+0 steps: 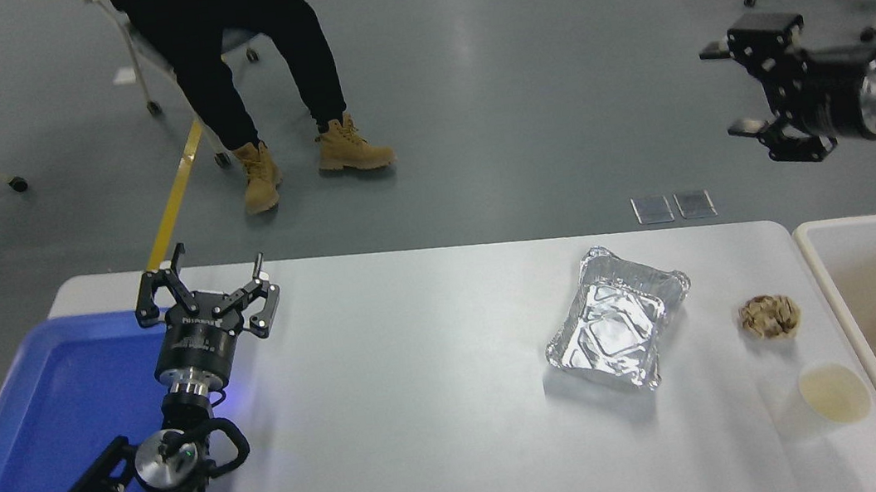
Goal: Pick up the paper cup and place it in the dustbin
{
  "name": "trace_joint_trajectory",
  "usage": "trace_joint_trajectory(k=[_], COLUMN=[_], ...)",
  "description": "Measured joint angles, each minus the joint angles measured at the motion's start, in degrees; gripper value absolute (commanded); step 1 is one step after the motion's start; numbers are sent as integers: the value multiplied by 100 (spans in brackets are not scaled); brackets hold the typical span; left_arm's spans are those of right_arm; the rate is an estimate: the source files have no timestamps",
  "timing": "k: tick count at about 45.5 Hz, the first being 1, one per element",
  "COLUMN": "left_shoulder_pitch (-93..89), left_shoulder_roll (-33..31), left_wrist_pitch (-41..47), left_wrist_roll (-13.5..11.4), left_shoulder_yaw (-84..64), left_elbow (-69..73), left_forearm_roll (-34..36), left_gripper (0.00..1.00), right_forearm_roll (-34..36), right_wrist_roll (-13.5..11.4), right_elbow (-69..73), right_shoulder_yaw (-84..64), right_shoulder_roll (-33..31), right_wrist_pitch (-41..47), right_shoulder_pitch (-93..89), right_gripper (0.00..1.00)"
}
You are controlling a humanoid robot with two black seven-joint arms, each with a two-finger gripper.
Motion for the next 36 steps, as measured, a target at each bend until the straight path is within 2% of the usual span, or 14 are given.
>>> trace_joint_trajectory(k=[9, 19, 36], left_shoulder_pitch=[-1, -1, -3], left_shoulder_roll=[0, 1, 1], left_wrist_pitch=[-1, -1, -1], left_wrist_roll=[-1, 0, 1], left_shoulder_yaw=[-1, -6, -6], left_elbow=[1, 1, 1], left_forearm_roll=[0, -1, -6], left_gripper=[99, 99, 99], right_forearm_roll=[-542, -923, -1436], right_wrist_roll=[30, 282, 457], right_elbow=[849, 1689, 2486], right_shoulder_yaw=[-1622, -3231, -4413], right_shoulder_roll=[133, 612, 1289], right_wrist_pitch=[73, 274, 619], right_shoulder_pitch=[1445, 2799, 3485], right_gripper=[100, 100, 100])
